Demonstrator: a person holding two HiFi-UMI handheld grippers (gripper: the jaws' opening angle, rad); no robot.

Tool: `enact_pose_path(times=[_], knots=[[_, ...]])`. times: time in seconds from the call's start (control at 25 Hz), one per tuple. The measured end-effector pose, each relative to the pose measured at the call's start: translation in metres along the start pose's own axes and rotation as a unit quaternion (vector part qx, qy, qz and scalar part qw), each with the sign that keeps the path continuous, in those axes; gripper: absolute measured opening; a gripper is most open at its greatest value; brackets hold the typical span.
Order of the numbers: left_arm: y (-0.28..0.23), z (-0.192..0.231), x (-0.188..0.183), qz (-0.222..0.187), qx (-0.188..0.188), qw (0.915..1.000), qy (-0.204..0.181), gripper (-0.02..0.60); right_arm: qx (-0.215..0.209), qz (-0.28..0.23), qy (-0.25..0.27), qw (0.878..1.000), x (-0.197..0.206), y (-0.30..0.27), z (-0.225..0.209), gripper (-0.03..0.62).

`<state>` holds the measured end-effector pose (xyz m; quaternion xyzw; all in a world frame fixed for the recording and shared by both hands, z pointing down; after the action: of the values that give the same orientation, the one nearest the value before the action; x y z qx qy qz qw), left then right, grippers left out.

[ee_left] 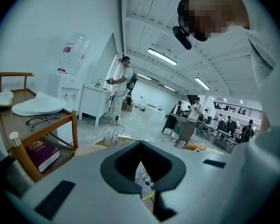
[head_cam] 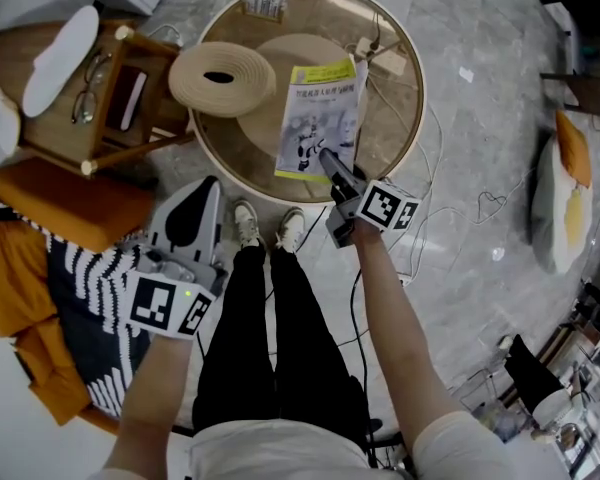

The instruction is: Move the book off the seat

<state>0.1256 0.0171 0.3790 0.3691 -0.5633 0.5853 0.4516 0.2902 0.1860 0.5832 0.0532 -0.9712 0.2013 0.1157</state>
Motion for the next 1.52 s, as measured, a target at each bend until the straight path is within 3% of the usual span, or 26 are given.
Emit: enact_pose_path(times=[0.4,0.84,0.96,1.36,1.52], knots=[[0.015,0.003,0.004,0.001,-0.005,1.0,0.005,0.017,0.109,0.005,-0.026,0.994,0.018,0.0,-0.046,0.103],[0.01,0.0,0.007,-0.004,0.013,0.9999,0.007,0.017,0.145,0.022,-0.047,0.988,0.022,-0.001,-0.062,0.106],[0.007,0.0,0.007,-0.003,0.018,0.9998,0.008,0.017,0.145,0.027,-0.05,0.988,0.022,0.002,-0.066,0.141],[-0.008,-0.01,0.003,-0.001,0.035,0.9993,0.007,0.017,0.186,0.038,-0.029,0.981,0.022,0.013,-0.071,0.165],[-0.014,-0.016,-0.003,-0.006,0.045,0.999,0.003,0.017,0.194,0.02,-0.053,0.979,0.022,0.03,-0.078,0.215]])
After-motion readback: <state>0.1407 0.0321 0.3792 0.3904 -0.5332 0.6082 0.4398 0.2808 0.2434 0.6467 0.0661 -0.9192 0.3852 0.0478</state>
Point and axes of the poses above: the fingertips, and each gripper's own axes: y backward along the fingers, z to its left, x out of its underside, the point moved 5 cm from there along y, backward along the fingers, and after that the axes turned 9 degrees about -y, right-handed, at the moved point
